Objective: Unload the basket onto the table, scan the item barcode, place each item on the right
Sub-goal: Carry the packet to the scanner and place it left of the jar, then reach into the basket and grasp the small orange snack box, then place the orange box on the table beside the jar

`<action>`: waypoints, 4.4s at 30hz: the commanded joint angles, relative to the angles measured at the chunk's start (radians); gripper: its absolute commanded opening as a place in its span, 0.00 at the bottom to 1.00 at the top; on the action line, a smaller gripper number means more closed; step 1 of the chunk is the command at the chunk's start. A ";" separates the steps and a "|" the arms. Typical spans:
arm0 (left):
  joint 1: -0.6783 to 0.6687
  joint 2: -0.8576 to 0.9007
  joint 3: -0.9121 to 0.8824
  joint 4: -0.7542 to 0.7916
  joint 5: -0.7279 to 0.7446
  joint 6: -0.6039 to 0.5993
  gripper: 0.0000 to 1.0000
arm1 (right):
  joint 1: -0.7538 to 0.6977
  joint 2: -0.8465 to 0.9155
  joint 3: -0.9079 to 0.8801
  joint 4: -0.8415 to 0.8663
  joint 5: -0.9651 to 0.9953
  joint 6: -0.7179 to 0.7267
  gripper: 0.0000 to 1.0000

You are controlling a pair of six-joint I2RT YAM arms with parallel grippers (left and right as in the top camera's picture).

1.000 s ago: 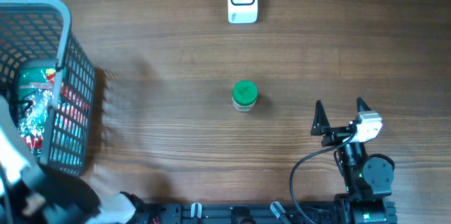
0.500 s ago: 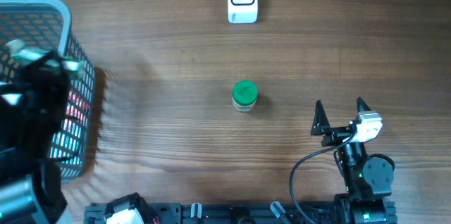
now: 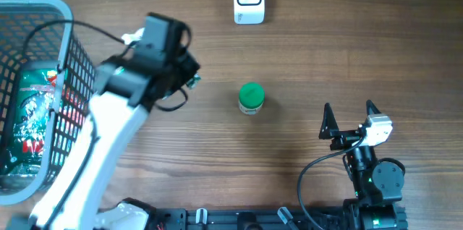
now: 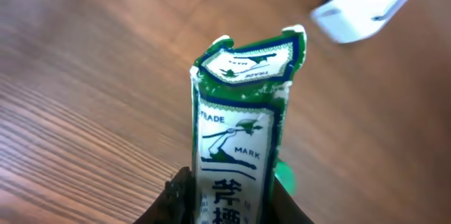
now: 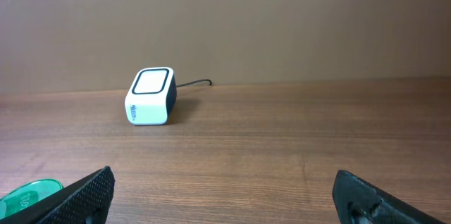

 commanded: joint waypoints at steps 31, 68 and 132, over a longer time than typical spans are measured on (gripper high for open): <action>-0.243 0.549 -0.001 0.133 -0.129 -0.285 0.32 | 0.005 -0.002 0.002 0.002 0.010 -0.005 0.99; 1.134 0.295 0.093 -0.235 0.124 -0.060 0.88 | 0.005 -0.002 0.002 0.002 0.010 -0.006 1.00; -0.267 0.233 -0.313 0.291 -0.098 -0.592 0.04 | 0.005 -0.002 0.002 0.002 0.010 -0.006 1.00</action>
